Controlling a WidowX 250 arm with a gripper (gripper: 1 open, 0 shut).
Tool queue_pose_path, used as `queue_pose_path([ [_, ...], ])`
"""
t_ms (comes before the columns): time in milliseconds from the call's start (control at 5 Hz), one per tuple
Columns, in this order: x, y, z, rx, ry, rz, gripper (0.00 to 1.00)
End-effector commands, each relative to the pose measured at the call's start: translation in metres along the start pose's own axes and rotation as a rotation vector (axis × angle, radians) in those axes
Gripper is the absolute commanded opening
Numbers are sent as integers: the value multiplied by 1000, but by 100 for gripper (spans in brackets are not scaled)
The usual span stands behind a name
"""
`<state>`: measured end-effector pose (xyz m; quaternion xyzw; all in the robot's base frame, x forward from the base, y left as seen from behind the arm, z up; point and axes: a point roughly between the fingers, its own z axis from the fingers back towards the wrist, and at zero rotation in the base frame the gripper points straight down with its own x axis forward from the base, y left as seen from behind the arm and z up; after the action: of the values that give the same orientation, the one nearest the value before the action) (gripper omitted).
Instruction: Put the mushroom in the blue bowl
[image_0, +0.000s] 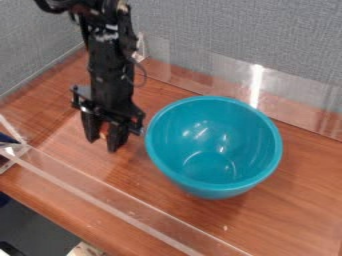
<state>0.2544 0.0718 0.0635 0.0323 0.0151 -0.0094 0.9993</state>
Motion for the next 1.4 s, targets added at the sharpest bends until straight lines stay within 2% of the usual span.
queue_pose_path([
  [0,13,2,36,26,-89,-38,0],
  [200,32,-19,70,44,-151,-118,0],
  [400,47,-28,89,54,-184,-174,0],
  [600,39,-26,85,76,-161,-201,0],
  [1200,35,-8,69,96,-145,-216,0],
])
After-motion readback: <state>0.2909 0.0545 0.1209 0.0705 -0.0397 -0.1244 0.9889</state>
